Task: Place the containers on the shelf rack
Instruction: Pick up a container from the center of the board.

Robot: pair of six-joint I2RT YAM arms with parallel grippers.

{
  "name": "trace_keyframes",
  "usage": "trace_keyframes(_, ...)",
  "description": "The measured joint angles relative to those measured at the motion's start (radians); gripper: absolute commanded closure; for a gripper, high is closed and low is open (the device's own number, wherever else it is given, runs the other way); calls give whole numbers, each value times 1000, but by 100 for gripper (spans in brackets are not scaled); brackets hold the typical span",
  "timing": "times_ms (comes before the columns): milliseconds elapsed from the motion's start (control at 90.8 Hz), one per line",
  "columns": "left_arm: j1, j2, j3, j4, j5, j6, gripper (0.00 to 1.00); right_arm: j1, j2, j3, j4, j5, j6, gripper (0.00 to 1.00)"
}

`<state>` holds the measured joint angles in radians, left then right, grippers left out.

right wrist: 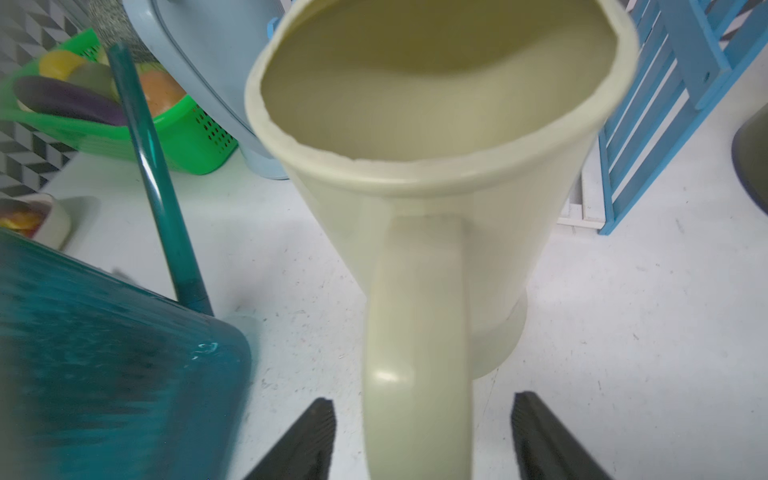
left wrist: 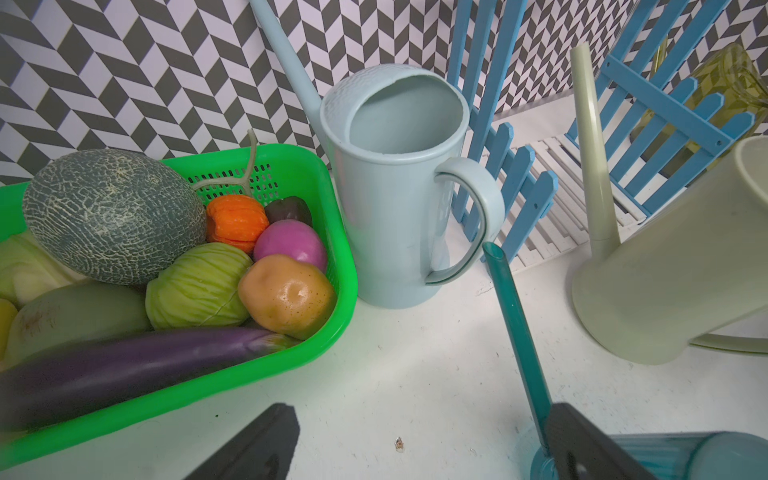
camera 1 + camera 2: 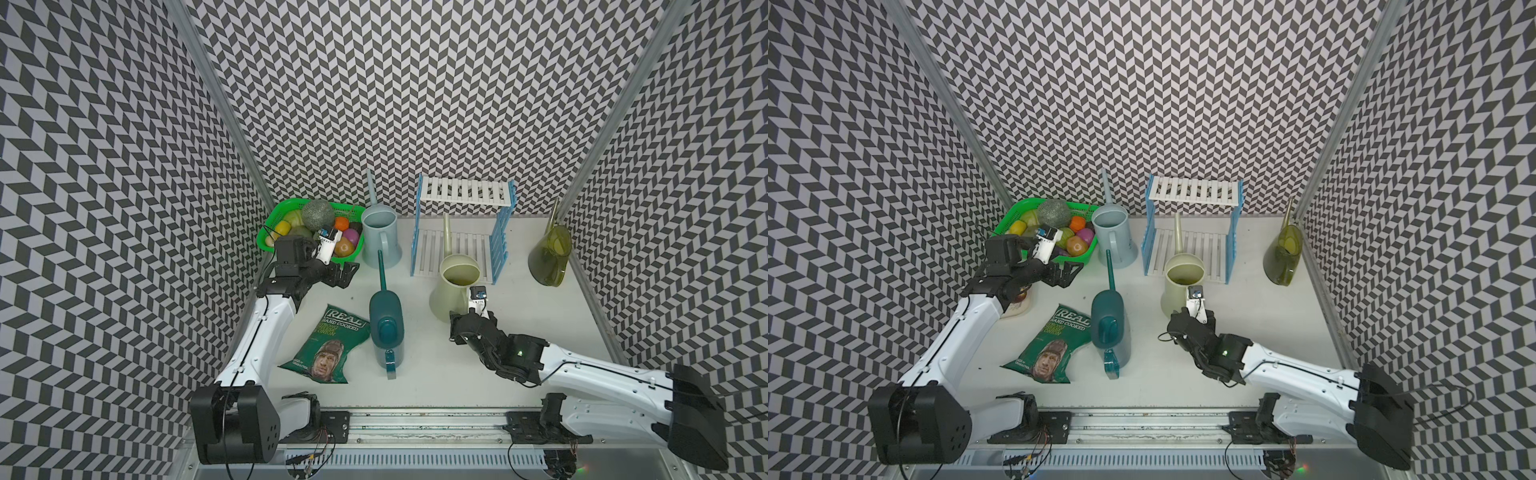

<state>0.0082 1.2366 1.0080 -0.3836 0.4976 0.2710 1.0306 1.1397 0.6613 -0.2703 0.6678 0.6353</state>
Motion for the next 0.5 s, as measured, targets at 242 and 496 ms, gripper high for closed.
trace_keyframes(242,0,-2,-4,0,17,0,0,-1,-4,0,71,15,-13,78)
trace_keyframes(496,0,-2,-18,1,24,0,0,-5,-26,0,70,19,-21,93)
